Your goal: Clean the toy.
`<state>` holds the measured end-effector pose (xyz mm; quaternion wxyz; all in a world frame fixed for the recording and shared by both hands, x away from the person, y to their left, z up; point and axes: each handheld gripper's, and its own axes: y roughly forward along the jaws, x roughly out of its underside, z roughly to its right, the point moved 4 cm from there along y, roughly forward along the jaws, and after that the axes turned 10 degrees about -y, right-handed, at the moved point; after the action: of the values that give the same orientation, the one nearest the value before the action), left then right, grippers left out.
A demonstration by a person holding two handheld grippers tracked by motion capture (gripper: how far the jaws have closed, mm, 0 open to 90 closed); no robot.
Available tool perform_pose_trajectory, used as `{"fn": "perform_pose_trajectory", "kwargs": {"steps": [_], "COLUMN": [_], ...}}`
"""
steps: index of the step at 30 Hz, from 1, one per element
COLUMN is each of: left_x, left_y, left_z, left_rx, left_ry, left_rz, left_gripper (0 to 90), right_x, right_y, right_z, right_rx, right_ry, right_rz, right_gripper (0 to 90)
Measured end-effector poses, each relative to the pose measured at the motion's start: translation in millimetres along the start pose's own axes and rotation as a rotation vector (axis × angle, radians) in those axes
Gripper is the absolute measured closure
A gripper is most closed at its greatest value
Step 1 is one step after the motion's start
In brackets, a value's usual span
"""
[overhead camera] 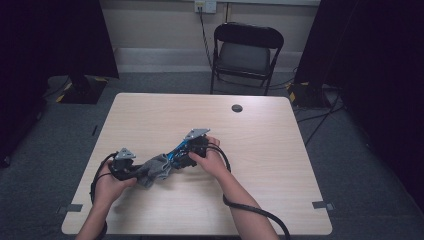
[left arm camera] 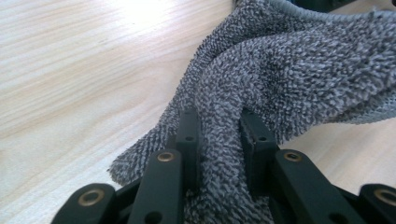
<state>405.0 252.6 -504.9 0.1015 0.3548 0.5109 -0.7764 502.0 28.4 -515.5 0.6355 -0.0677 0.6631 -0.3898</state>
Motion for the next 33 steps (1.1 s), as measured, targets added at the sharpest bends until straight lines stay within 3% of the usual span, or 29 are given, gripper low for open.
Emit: {"fn": "perform_pose_trajectory", "kwargs": {"steps": [8, 12, 18, 22, 26, 30, 33], "left_x": [0.4, 0.3, 1.4, 2.2, 3.4, 2.2, 0.5], "left_y": [-2.2, -3.7, -5.4, -10.3, -18.3, -27.5, -33.5], "left_z": [-7.3, -9.2, -13.8, -15.8, -13.3, -3.3, 3.8], "left_rx": [-0.018, -0.031, -0.047, -0.056, -0.035, 0.013, 0.033], "left_ry": [-0.033, -0.03, -0.073, -0.079, -0.073, -0.069, -0.04], "left_rz": [0.023, 0.024, 0.052, 0.055, 0.06, 0.087, 0.08], "left_gripper": [72.5, 72.5, 72.5, 72.5, 72.5, 72.5, 72.5], "right_x": [-0.1, -0.2, -0.1, -0.7, -0.4, -0.8, -1.0], "right_y": [0.0, 0.1, 0.1, 0.1, 0.1, 0.1, 0.1], "right_z": [0.0, 0.1, 0.1, 0.1, 0.1, 0.1, 0.0], "right_rx": [0.0, 0.0, -0.001, -0.001, 0.0, -0.001, -0.002], "right_ry": [0.001, 0.0, 0.0, 0.002, 0.001, 0.002, 0.003], "right_rz": [-0.001, -0.001, -0.001, -0.008, -0.003, -0.009, -0.011], "right_gripper": [0.8, 0.8, 0.8, 0.8, 0.8, 0.8, 0.8]}}
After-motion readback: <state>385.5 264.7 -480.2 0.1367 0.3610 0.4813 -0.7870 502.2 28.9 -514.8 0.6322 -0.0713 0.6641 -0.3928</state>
